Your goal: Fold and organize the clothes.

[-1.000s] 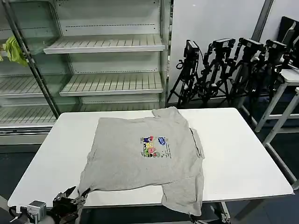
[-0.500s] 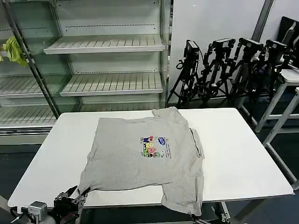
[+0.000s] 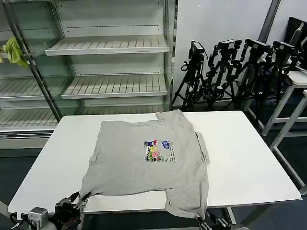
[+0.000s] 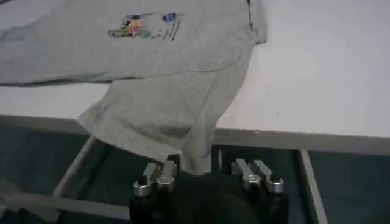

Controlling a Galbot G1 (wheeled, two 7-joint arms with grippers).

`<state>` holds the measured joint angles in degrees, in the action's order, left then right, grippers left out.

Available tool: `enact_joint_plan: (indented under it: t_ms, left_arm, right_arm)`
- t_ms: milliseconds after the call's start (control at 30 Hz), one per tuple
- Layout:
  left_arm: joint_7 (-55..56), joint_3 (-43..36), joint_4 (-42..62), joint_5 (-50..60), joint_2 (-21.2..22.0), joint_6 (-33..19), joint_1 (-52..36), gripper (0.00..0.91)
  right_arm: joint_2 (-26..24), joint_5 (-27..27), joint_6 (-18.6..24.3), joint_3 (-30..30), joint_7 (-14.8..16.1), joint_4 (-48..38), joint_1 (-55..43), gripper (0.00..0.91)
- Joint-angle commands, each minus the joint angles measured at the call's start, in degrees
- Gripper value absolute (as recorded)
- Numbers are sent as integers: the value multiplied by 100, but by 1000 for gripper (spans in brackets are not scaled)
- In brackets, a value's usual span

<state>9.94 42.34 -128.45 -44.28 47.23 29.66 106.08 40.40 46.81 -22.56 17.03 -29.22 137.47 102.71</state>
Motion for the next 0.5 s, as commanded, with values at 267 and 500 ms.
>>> enact_joint_plan:
  t_ms: [267,500]
  left_arm:
    - [-12,-9,14,22,10,-8,6,50]
    - [-75,-26,17,119,21,-50,18,50]
  right_arm:
    - [8,-114,36,-66,73,-36,-26,0]
    - [18,-201,78,-12,124,30,107,0]
